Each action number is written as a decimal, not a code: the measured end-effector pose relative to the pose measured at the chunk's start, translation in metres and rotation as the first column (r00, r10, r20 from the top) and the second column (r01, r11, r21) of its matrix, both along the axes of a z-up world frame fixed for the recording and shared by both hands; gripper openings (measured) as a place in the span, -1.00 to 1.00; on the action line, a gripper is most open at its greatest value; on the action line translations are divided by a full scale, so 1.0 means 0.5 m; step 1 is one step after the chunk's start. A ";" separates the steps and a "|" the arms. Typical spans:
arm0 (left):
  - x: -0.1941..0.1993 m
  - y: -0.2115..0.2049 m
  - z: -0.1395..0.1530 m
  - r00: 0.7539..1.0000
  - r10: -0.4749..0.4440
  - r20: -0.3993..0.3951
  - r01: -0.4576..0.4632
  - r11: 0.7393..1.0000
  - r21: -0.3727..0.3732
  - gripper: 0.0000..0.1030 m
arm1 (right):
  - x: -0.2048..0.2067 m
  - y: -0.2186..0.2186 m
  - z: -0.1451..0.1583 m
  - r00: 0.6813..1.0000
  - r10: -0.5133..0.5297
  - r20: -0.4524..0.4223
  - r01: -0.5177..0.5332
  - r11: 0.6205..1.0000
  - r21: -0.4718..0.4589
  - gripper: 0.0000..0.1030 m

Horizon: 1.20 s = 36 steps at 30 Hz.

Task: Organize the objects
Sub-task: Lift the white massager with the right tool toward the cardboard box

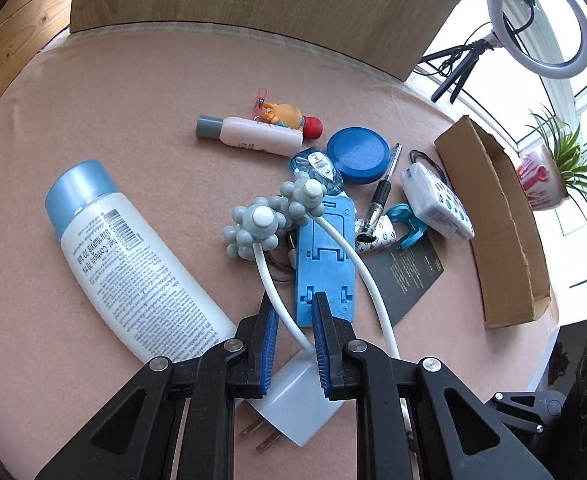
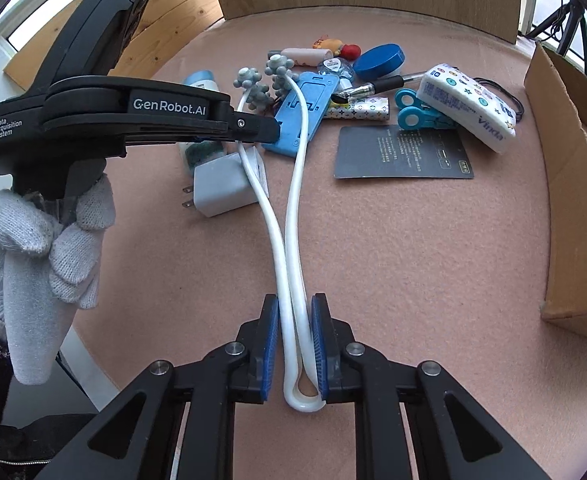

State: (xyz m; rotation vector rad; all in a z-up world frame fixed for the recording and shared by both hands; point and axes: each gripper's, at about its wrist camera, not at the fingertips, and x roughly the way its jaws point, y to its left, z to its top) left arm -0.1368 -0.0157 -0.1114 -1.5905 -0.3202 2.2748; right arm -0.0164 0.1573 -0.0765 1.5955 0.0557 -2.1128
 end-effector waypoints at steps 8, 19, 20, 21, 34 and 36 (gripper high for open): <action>0.027 -0.028 0.028 0.997 0.051 -0.050 -0.055 0.996 -0.074 -0.30 | 0.027 -0.029 0.036 0.997 0.066 -0.029 -0.067 0.997 -0.043 -0.33; 0.108 -0.049 0.061 0.992 0.100 -0.080 -0.101 0.995 -0.011 -0.24 | -0.127 0.056 0.036 0.990 -0.144 0.008 0.143 0.973 -0.182 -0.25; 0.111 -0.041 0.059 0.993 0.093 -0.077 -0.093 0.996 -0.005 -0.24 | -0.135 0.065 0.028 0.988 -0.152 0.038 0.156 0.967 -0.202 -0.31; 0.114 -0.034 0.056 0.994 0.087 -0.072 -0.087 0.996 -0.002 -0.24 | -0.139 0.068 0.021 0.985 -0.160 0.063 0.170 0.962 -0.215 -0.36; 0.086 -0.029 0.035 0.988 0.151 -0.034 -0.149 0.987 0.063 -0.45 | -0.153 0.010 -0.022 0.988 -0.069 0.138 0.103 0.960 -0.259 -0.50; 0.082 -0.029 0.028 0.988 0.152 -0.026 -0.150 0.987 0.059 -0.53 | -0.154 0.000 -0.031 0.987 -0.053 0.151 0.091 0.961 -0.261 -0.59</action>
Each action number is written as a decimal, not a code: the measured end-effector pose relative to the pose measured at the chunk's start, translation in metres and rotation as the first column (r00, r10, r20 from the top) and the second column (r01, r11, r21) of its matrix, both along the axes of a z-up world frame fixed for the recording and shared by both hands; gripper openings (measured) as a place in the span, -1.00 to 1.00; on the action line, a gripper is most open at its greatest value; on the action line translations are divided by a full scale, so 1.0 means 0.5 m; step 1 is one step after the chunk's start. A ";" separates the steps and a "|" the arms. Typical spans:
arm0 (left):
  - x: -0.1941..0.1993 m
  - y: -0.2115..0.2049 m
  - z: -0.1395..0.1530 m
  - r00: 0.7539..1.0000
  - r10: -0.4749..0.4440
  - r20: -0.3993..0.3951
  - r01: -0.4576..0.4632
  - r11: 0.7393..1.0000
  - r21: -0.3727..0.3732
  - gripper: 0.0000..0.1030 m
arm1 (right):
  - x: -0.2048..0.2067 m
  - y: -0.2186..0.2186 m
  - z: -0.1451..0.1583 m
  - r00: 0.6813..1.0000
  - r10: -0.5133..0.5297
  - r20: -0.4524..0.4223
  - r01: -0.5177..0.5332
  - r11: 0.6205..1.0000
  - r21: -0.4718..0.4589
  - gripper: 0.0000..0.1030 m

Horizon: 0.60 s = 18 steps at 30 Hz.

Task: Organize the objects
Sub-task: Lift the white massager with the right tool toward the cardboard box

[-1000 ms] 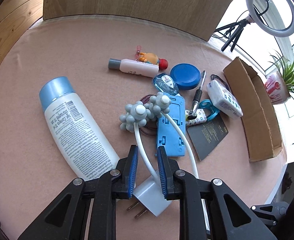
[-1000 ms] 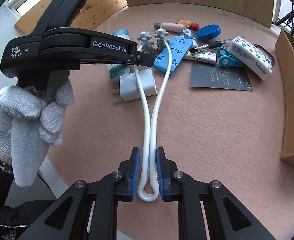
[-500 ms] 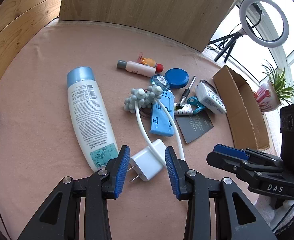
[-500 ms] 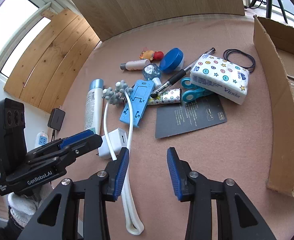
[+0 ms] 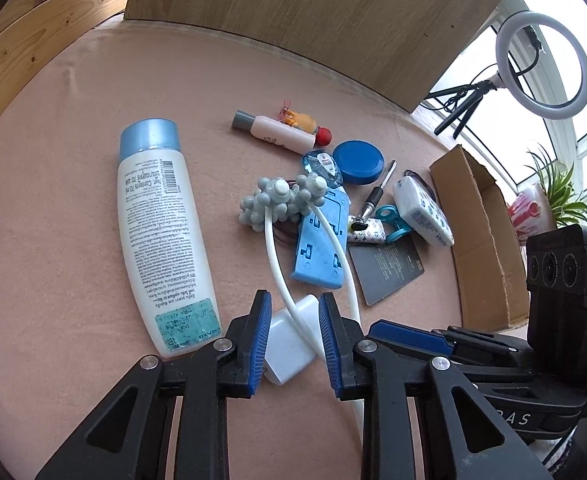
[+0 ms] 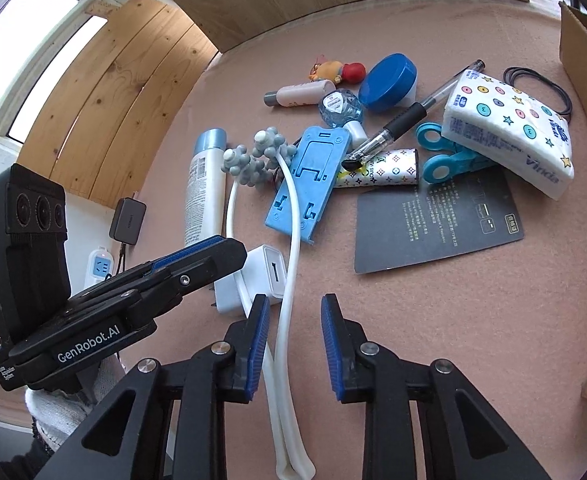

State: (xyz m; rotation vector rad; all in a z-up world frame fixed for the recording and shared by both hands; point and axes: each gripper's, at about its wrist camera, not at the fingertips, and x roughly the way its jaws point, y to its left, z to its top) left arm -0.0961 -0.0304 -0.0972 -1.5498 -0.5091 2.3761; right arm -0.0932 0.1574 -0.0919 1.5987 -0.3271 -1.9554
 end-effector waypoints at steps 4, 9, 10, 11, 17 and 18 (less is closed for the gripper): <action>-0.004 0.004 -0.008 1.000 -0.002 0.007 0.002 1.000 -0.002 -0.65 | 0.007 -0.021 -0.015 0.999 0.032 0.013 -0.032 0.999 0.015 -0.80; -0.005 0.005 -0.012 1.000 -0.004 0.007 0.003 1.000 0.019 -0.67 | 0.016 -0.031 -0.007 0.999 0.032 -0.016 -0.032 0.999 0.040 -0.85; -0.005 0.003 -0.013 1.000 -0.001 0.007 0.000 1.000 0.026 -0.70 | 0.017 -0.030 -0.003 0.999 0.029 -0.025 -0.028 0.999 0.040 -0.85; -0.005 0.001 -0.013 1.000 0.002 0.009 -0.002 0.999 0.035 -0.70 | 0.019 -0.030 0.002 0.999 0.027 -0.033 -0.025 0.999 0.042 -0.85; 0.001 0.005 0.015 1.000 0.010 -0.016 -0.008 0.997 0.073 -0.70 | 0.027 -0.015 0.032 0.997 0.000 -0.071 0.002 1.000 0.024 -0.86; 0.001 0.008 0.022 1.000 0.007 -0.021 -0.005 0.997 0.075 -0.70 | 0.027 -0.010 0.038 0.997 -0.008 -0.077 0.010 1.000 0.019 -0.86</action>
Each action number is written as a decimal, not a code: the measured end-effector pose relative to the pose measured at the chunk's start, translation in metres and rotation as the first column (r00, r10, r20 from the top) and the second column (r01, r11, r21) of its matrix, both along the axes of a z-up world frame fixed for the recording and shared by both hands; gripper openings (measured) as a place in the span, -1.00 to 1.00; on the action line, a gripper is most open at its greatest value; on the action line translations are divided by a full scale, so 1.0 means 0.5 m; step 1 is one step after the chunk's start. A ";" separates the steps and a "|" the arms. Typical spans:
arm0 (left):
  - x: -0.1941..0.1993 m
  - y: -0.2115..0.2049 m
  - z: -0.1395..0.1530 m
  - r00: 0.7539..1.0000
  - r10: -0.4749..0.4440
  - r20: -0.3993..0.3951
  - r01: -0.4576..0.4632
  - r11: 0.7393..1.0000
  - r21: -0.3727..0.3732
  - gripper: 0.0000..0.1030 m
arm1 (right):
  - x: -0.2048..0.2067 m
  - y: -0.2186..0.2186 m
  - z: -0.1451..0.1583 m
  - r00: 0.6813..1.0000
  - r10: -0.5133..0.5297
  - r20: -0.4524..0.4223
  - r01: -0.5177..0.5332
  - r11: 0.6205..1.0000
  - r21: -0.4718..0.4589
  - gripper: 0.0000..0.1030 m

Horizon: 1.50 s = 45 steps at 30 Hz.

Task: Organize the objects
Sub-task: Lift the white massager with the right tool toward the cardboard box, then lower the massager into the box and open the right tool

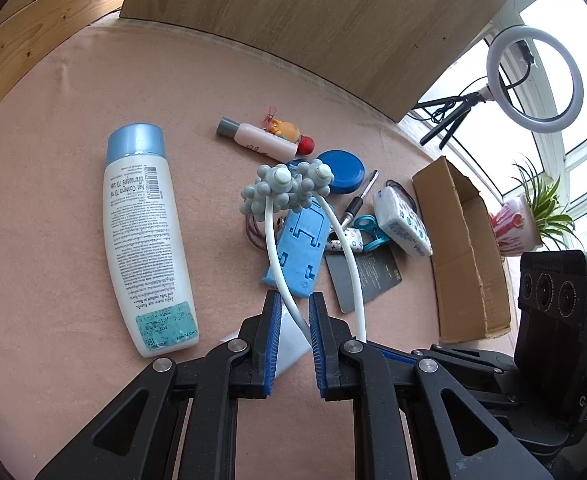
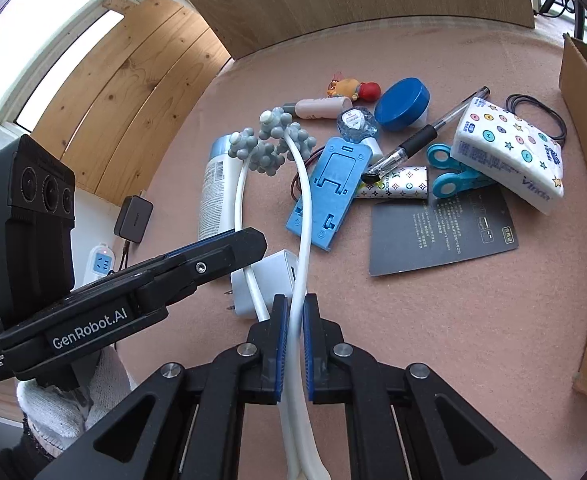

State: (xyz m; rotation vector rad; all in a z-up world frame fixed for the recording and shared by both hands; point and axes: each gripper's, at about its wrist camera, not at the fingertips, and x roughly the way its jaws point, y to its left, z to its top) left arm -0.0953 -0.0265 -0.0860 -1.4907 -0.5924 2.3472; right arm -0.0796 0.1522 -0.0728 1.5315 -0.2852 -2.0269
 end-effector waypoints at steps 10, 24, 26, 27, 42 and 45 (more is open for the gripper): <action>-0.030 0.080 0.092 0.993 -0.074 -0.088 0.077 0.997 0.032 -0.71 | -0.016 0.105 0.078 0.991 -0.118 -0.062 0.115 0.992 -0.041 -0.87; -0.153 0.347 0.198 0.947 -0.238 -0.217 0.260 0.963 0.079 -0.70 | -0.103 0.338 0.166 0.932 -0.331 -0.145 0.328 0.944 -0.050 -0.89; -0.173 0.390 0.200 0.944 -0.249 -0.216 0.273 0.958 0.088 -0.70 | -0.113 0.375 0.166 0.920 -0.362 -0.152 0.359 0.932 -0.046 -0.90; -0.183 0.410 0.199 0.943 -0.255 -0.215 0.279 0.956 0.089 -0.70 | -0.120 0.391 0.165 0.913 -0.377 -0.154 0.375 0.926 -0.043 -0.90; -0.266 0.581 0.116 0.944 -0.299 -0.139 0.298 0.954 -0.025 -0.11 | -0.183 0.544 0.080 0.845 -0.518 -0.133 0.530 0.845 0.074 -0.27; -0.261 0.572 0.111 0.946 -0.290 -0.147 0.284 0.957 -0.057 0.11 | -0.172 0.555 0.080 0.825 -0.542 -0.158 0.556 0.828 0.064 0.05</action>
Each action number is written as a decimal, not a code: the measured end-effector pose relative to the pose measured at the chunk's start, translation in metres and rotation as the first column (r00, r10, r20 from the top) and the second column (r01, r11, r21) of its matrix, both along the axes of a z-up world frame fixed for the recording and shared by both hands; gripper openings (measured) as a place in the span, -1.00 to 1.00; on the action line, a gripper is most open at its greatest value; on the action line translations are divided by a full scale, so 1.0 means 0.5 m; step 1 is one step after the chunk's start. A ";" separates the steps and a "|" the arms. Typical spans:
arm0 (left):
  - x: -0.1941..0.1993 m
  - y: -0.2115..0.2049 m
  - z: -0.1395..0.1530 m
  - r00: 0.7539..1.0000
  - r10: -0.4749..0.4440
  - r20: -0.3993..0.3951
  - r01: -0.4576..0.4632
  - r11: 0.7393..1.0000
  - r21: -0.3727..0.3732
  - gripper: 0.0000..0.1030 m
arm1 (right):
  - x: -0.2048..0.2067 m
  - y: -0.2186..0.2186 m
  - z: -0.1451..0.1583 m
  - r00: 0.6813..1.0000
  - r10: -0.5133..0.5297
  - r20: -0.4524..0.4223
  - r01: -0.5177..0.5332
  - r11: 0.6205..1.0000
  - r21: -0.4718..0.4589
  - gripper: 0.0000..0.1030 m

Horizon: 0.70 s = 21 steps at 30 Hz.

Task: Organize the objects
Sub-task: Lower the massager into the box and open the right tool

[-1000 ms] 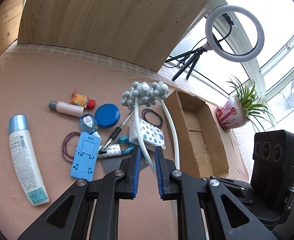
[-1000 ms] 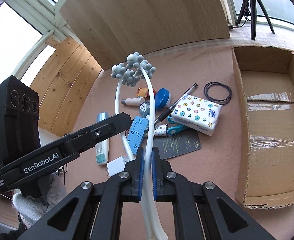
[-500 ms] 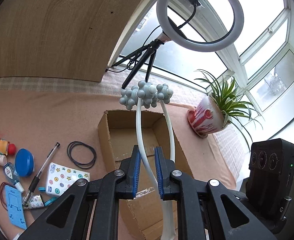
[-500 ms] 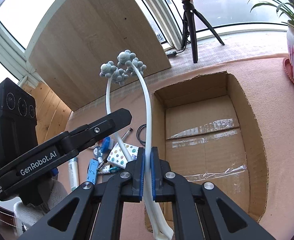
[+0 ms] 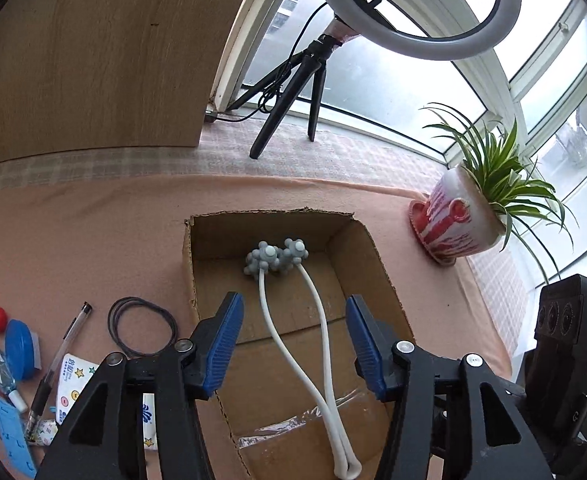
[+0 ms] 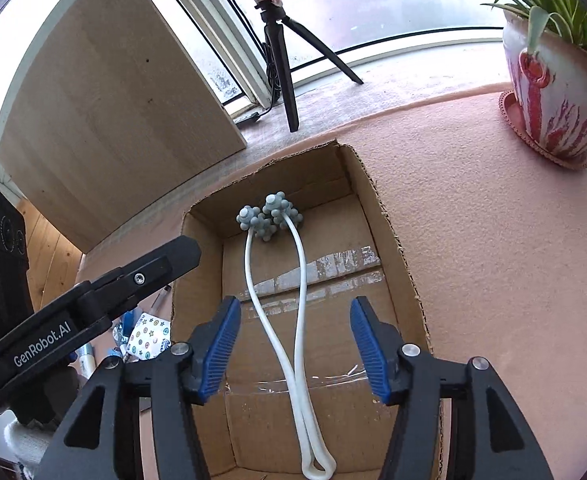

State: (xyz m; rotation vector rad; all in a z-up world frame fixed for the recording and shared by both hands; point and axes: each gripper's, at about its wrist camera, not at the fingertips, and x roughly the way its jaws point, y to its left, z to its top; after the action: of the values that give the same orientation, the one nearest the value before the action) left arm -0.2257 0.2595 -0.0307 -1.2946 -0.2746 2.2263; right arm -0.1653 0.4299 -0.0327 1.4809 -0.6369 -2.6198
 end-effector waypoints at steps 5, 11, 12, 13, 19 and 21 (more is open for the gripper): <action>0.018 -0.030 -0.004 1.000 0.001 0.008 -0.001 1.000 -0.019 0.11 | 0.009 -0.003 -0.008 1.000 -0.003 0.010 0.003 1.000 -0.016 0.07; 0.047 -0.096 -0.001 0.999 0.032 0.017 -0.031 0.999 -0.029 0.23 | 0.031 -0.044 -0.006 0.999 0.042 0.003 -0.042 0.999 -0.007 0.09; 0.053 -0.114 -0.001 0.999 0.042 0.018 -0.041 0.999 -0.029 0.23 | 0.038 -0.054 -0.002 0.998 0.058 0.000 -0.058 0.998 -0.002 0.09; 0.060 -0.132 -0.001 0.998 0.053 0.020 -0.052 0.998 -0.033 0.23 | 0.041 -0.066 0.002 0.997 0.073 -0.003 -0.073 0.997 0.007 0.09; 0.102 -0.274 -0.010 0.987 0.154 0.032 -0.152 0.986 -0.069 0.23 | 0.076 -0.149 0.033 0.984 0.172 -0.049 -0.166 0.979 0.116 0.09; 0.117 -0.323 -0.014 0.982 0.185 0.033 -0.181 0.979 -0.089 0.23 | 0.086 -0.174 0.042 0.977 0.198 -0.075 -0.188 0.974 0.128 0.09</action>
State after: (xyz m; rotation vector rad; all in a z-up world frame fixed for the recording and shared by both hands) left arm -0.1671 0.0980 -0.0377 -1.4123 -0.3286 2.3906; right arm -0.1223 0.3428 -0.0116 1.3709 -0.3138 -2.5937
